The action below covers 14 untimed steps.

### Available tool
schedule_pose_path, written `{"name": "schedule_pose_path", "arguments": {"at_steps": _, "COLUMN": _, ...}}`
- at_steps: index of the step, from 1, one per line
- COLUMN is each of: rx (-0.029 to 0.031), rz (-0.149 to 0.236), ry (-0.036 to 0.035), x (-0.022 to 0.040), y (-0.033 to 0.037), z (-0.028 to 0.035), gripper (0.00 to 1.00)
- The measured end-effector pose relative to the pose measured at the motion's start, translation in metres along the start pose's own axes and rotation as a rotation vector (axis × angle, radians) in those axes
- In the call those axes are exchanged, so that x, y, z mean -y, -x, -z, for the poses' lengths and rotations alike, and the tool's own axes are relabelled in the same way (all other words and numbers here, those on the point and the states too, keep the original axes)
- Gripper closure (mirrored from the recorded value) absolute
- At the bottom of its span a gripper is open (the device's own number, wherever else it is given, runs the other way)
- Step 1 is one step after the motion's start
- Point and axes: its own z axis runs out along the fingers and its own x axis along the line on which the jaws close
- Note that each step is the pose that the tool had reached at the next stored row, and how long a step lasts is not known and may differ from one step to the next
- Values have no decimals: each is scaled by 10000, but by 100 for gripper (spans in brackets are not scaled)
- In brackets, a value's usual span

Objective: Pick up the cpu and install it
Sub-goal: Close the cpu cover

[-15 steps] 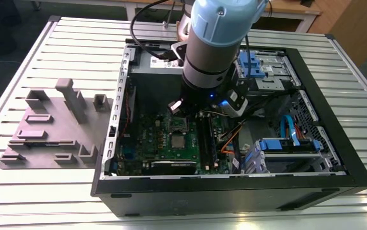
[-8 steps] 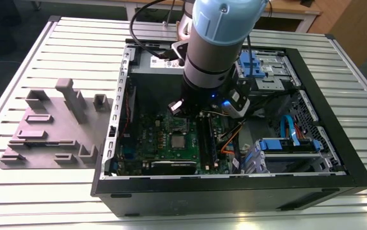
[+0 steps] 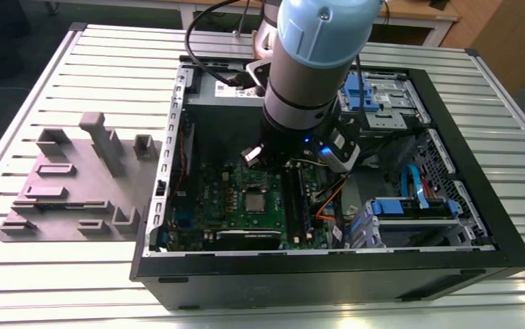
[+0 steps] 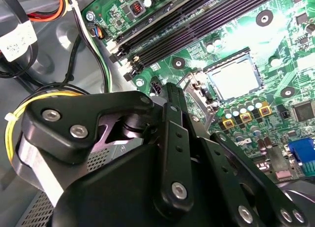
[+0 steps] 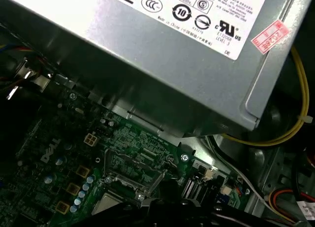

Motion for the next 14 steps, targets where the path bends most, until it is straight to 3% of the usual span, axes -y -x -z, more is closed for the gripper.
{"name": "schedule_pose_path", "arguments": {"at_steps": 14, "rx": -1, "rz": 2, "ry": 0, "x": 24, "y": -12, "z": 5, "gripper": 90}}
